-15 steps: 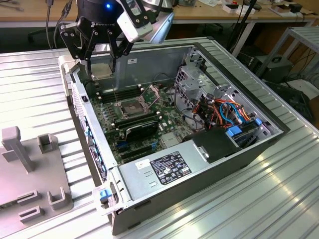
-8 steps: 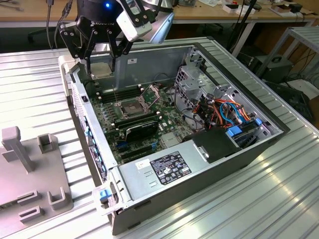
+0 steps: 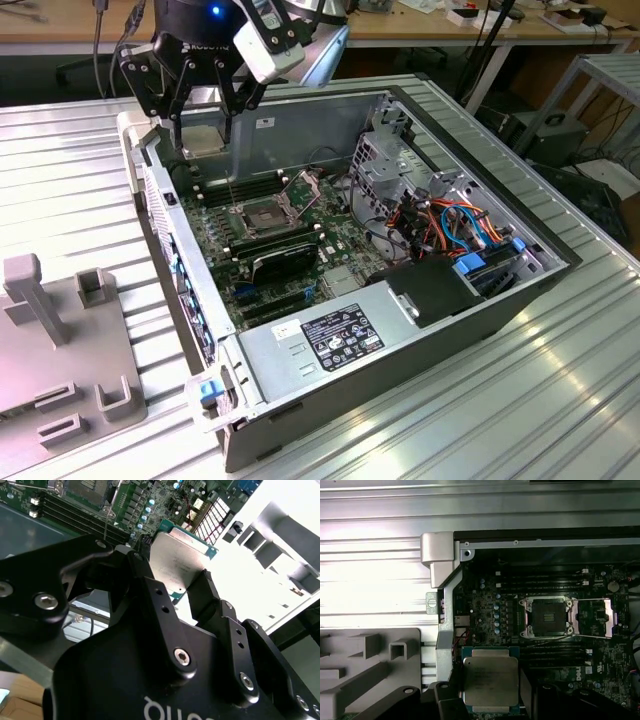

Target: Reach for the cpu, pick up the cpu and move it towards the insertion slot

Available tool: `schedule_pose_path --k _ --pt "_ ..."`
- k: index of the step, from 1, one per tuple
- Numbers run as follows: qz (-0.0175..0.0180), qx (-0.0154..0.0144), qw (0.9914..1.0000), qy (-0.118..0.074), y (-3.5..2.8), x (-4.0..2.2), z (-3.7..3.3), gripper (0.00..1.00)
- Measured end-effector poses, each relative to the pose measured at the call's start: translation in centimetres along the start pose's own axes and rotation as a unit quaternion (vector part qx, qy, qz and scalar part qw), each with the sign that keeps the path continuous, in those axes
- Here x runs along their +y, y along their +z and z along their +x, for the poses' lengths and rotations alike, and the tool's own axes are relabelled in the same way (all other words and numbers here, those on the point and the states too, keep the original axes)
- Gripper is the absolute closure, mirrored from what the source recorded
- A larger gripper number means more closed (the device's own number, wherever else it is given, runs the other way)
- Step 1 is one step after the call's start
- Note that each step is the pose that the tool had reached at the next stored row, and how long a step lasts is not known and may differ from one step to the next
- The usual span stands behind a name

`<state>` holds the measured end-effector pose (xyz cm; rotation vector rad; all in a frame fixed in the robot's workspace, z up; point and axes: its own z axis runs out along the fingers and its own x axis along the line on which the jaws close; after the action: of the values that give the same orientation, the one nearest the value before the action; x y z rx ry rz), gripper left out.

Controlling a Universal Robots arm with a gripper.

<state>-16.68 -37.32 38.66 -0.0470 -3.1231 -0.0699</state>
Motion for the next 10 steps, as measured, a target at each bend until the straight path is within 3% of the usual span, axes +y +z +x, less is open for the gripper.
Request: schedule_pose_path --k 10 --pt "0.0 0.0 1.0 0.0 0.09 0.37 -0.31 0.45"
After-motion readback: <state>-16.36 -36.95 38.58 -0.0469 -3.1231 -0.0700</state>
